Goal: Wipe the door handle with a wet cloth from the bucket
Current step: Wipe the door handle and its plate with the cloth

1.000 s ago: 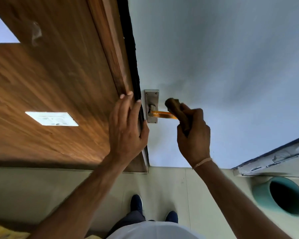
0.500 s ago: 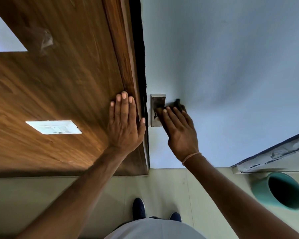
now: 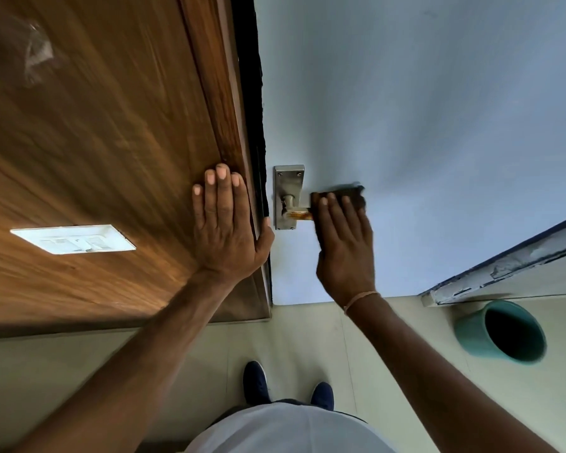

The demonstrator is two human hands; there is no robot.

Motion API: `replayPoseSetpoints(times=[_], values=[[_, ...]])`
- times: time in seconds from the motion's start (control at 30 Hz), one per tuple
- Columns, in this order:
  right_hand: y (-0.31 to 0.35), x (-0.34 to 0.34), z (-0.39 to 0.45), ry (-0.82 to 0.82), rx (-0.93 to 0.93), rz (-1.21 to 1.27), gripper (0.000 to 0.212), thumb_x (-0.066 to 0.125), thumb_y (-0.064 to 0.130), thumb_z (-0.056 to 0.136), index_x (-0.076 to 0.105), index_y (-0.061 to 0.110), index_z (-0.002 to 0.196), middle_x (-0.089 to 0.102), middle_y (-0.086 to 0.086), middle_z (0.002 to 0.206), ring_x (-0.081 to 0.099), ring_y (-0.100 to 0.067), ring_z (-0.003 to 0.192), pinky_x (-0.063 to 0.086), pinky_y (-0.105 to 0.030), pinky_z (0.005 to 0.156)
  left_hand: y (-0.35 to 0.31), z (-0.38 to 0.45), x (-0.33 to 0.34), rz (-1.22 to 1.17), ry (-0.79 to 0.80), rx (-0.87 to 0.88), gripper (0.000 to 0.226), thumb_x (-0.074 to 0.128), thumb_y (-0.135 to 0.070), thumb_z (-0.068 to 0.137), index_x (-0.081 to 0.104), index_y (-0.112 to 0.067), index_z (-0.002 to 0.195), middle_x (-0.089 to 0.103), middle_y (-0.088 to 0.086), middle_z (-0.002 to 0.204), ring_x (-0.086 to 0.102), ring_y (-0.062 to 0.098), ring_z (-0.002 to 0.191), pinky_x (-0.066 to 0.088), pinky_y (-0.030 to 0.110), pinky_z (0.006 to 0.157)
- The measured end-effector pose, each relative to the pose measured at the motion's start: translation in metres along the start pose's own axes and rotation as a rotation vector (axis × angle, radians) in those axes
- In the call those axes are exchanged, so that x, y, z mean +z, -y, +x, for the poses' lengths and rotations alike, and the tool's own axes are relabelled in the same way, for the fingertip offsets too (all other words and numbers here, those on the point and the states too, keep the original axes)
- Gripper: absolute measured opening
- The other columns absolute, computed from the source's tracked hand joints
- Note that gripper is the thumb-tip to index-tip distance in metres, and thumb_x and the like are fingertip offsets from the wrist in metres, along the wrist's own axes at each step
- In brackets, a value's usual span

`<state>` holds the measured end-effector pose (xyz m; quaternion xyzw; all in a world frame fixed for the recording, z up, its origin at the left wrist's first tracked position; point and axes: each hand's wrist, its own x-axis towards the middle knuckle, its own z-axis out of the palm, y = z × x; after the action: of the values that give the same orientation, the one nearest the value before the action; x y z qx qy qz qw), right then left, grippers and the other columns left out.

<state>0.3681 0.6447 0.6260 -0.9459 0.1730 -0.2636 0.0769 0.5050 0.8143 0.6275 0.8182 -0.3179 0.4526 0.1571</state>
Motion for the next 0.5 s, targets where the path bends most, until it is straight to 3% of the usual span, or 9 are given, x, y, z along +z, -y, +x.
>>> replayPoseSetpoints(times=[0.13, 0.27, 0.37, 0.43, 0.5], values=[[0.015, 0.001, 0.005, 0.074, -0.247, -0.038, 0.065, 0.043, 0.007, 0.1, 0.035, 0.011, 0.164, 0.035, -0.009, 0.171, 0.027, -0.029, 0.162, 0.023, -0.051, 0.131, -0.004, 0.002, 0.003, -0.013, -0.003, -0.013, 0.101, 0.062, -0.042, 0.095, 0.004, -0.001, 0.167, 0.025, 0.029, 0.164, -0.001, 0.031, 0.167, 0.012, 0.052, 0.135], [-0.006, -0.006, 0.002, 0.08, -0.06, -0.049, 0.077, 0.056, 0.009, 0.089, 0.038, 0.011, 0.163, 0.04, -0.008, 0.169, 0.03, -0.03, 0.161, 0.025, -0.053, 0.13, -0.001, -0.001, -0.001, -0.007, 0.013, 0.01, 0.097, 0.06, -0.041, 0.096, 0.007, -0.001, 0.167, 0.025, 0.027, 0.165, 0.0, 0.031, 0.167, 0.013, 0.051, 0.135], [0.019, -0.011, 0.004, 0.146, -0.076, -0.009, 0.092, 0.061, 0.032, 0.079, 0.034, 0.008, 0.164, 0.035, -0.011, 0.171, 0.025, -0.032, 0.163, 0.02, -0.054, 0.132, 0.002, 0.0, -0.003, 0.012, 0.02, 0.012, 0.097, 0.062, -0.04, 0.096, 0.009, 0.0, 0.167, 0.026, 0.027, 0.166, 0.001, 0.031, 0.167, 0.014, 0.051, 0.135], [0.028, -0.013, 0.003, 0.184, -0.141, 0.042, 0.09, 0.054, 0.047, 0.087, 0.029, 0.012, 0.166, 0.028, -0.008, 0.174, 0.019, -0.028, 0.165, 0.015, -0.051, 0.134, 0.001, 0.001, -0.004, 0.016, 0.02, 0.007, 0.099, 0.066, -0.039, 0.095, 0.01, 0.0, 0.166, 0.026, 0.027, 0.166, 0.002, 0.031, 0.167, 0.015, 0.052, 0.135], [0.017, -0.015, 0.003, 0.165, -0.135, 0.058, 0.075, 0.044, 0.047, 0.099, 0.032, 0.015, 0.166, 0.031, -0.005, 0.173, 0.021, -0.024, 0.164, 0.017, -0.049, 0.134, 0.0, 0.001, -0.005, 0.021, 0.016, 0.003, 0.097, 0.065, -0.039, 0.096, 0.01, 0.0, 0.166, 0.026, 0.027, 0.166, 0.002, 0.031, 0.167, 0.014, 0.052, 0.135]])
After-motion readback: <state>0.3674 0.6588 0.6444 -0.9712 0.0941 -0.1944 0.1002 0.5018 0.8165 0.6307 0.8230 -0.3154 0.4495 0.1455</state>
